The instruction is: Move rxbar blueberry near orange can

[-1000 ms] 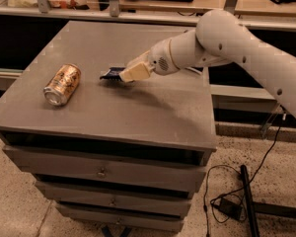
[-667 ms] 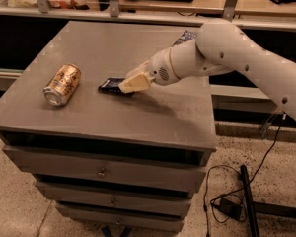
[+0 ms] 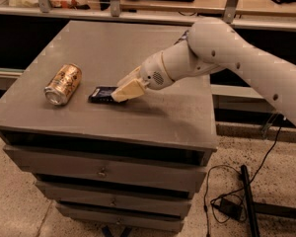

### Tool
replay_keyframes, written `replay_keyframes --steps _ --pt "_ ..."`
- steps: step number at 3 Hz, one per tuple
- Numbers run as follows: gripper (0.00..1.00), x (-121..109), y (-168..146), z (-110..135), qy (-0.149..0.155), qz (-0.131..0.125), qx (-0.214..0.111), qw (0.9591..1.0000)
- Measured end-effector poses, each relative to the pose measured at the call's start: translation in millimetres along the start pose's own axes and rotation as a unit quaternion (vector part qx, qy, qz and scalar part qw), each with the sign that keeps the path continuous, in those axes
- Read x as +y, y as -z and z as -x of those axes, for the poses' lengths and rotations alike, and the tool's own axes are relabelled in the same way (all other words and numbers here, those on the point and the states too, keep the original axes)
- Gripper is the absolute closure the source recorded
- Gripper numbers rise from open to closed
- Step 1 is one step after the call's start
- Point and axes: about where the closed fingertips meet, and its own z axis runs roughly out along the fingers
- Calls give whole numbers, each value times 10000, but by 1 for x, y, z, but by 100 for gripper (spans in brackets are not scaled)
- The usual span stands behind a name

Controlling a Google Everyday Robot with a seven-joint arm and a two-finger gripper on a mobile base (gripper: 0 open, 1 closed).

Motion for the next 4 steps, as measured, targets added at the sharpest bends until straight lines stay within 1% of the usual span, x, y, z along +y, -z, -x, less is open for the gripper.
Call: replay_keyframes --steps 1,2,4 --pt "100 9 -11 21 456 261 107 9986" --pt "85 10 -24 35 695 357 225 9967" --pt "38 2 -31 40 784 345 398 9955"
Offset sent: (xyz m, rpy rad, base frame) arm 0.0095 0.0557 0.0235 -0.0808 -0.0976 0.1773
